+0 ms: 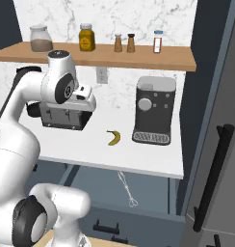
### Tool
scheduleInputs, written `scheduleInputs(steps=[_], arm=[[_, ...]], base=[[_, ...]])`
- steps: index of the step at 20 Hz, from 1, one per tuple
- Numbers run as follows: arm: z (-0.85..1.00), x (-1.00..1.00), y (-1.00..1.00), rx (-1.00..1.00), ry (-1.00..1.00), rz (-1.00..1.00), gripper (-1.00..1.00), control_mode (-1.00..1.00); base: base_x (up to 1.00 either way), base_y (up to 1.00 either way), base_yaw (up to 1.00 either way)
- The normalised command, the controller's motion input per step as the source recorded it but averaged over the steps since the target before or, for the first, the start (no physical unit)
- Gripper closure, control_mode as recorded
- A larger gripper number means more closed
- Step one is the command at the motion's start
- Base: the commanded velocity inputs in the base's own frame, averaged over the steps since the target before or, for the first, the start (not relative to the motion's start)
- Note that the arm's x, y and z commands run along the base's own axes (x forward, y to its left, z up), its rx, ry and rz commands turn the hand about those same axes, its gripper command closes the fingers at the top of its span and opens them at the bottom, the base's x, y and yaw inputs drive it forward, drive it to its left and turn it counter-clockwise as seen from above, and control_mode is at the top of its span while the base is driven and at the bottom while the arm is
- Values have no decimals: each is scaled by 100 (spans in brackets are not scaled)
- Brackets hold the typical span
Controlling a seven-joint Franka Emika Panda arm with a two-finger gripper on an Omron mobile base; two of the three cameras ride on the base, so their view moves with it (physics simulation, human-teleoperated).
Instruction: Pick the tongs from the drawer and place it on the counter.
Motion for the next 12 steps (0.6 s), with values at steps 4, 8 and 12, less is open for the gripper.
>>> scheduleInputs(steps=[4, 8, 12], arm=[[0, -42, 0, 0, 0, 0, -100, -100], [0, -100, 1, -4, -7, 0, -100, -100], [0, 0, 0, 0, 0, 0, -100, 100]], base=[[0, 0, 0], [0, 0, 0], [-63, 79, -5]])
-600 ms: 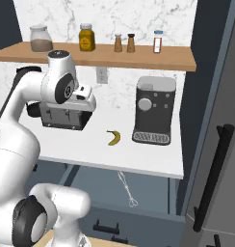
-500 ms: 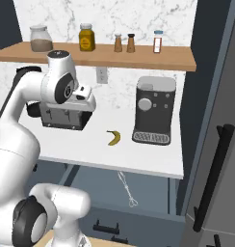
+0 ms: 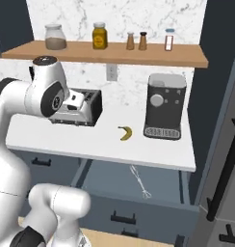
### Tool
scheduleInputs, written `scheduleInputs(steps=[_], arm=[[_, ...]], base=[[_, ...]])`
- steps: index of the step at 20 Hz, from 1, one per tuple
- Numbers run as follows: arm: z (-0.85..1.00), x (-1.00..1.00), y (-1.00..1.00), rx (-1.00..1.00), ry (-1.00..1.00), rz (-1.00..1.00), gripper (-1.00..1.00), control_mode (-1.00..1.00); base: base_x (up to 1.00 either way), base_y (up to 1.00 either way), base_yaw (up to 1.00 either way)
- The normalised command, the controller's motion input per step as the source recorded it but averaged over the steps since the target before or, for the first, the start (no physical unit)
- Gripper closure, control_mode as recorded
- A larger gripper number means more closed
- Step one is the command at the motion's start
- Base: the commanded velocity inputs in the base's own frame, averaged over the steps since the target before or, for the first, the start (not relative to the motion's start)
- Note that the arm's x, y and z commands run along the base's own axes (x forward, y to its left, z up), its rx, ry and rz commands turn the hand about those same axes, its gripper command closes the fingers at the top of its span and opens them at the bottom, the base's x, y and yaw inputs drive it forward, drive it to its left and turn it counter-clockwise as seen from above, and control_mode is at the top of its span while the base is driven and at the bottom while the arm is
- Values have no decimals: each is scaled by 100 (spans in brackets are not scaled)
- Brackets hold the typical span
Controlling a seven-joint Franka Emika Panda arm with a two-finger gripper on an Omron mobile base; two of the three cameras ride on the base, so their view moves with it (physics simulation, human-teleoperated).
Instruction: Pick the tongs from the drawer and place it on the counter.
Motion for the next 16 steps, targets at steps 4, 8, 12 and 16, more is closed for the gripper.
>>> scheduleInputs(steps=[4, 8, 12, 16], arm=[[0, 0, 0, 0, 0, 0, -100, 100], [0, 0, 0, 0, 0, 0, -100, 100], [0, 0, 0, 0, 0, 0, -100, 100], [0, 0, 0, 0, 0, 0, -100, 100]], base=[[3, 100, -36], [23, 69, -73], [4, 32, -89], [14, 28, -84]])
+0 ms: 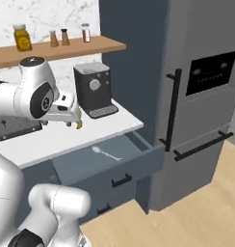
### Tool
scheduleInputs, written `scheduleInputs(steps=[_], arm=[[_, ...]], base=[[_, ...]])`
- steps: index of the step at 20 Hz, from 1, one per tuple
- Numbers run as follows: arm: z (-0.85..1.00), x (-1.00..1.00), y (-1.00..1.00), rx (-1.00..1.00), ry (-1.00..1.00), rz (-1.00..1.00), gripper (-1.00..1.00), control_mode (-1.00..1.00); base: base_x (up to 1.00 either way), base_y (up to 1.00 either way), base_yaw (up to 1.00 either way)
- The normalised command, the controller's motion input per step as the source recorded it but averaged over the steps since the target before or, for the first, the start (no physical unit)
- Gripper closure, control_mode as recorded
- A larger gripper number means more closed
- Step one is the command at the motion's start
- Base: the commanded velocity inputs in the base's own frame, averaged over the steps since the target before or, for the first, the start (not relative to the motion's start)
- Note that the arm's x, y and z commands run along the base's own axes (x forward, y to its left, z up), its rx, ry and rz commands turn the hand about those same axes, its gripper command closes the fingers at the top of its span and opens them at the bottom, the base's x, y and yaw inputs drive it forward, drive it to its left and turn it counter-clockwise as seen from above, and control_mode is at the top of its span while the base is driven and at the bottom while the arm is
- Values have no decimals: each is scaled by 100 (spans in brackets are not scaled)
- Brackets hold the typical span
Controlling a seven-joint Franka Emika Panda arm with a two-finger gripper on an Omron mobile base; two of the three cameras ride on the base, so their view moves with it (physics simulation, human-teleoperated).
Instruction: Pick the tongs from the drawer and place it on the counter.
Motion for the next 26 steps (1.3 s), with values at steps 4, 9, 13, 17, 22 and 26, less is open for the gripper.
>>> scheduleInputs(steps=[4, 9, 13, 17, 22, 26], arm=[[0, 0, 0, 0, 0, 0, -100, 100], [0, 0, 0, 0, 0, 0, -100, 100], [0, 0, 0, 0, 0, 0, -100, 100], [0, 0, 0, 0, 0, 0, -100, 100], [0, 0, 0, 0, 0, 0, -100, 100], [0, 0, 0, 0, 0, 0, -100, 100]], base=[[25, 54, -76], [-7, 51, -75], [-68, 42, -52], [-80, 38, -33], [45, 87, -12], [71, 39, 1]])
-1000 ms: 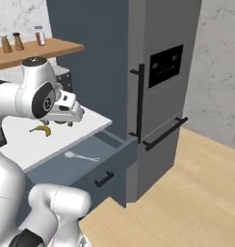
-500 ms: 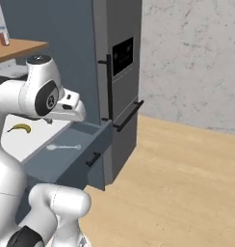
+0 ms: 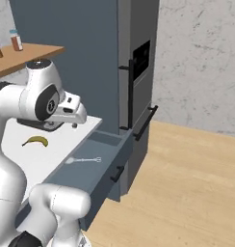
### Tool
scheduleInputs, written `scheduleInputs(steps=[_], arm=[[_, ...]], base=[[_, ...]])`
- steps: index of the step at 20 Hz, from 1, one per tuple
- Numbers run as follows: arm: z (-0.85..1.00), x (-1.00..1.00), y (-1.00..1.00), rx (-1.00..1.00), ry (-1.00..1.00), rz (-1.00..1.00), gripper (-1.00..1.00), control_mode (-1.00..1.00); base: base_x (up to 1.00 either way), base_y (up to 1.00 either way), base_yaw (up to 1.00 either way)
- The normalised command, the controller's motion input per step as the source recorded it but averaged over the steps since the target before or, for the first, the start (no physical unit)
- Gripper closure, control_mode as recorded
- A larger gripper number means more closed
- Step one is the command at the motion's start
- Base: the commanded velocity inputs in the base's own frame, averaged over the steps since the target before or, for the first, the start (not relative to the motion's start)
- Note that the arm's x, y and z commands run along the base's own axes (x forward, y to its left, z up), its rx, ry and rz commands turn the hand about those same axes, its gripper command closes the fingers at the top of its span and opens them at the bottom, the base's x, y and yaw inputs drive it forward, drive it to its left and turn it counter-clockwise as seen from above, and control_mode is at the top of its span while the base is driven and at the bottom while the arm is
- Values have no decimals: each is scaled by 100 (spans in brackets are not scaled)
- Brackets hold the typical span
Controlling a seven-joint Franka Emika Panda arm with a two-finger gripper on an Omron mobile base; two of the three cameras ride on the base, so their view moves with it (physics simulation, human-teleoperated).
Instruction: Pick the tongs from the drawer and place it on the counter.
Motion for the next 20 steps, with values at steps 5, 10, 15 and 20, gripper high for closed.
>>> scheduleInputs(steps=[5, 10, 15, 20], arm=[[-42, -6, -8, 1, 11, 1, -100, -100], [-99, 52, -60, 0, 18, 0, -100, -100], [-100, 92, -57, 0, 17, 0, -100, -100], [-100, 81, -3, 0, 17, 0, -100, -100]], base=[[0, -1, 1], [0, 0, 0], [0, 0, 0], [0, 0, 0]])
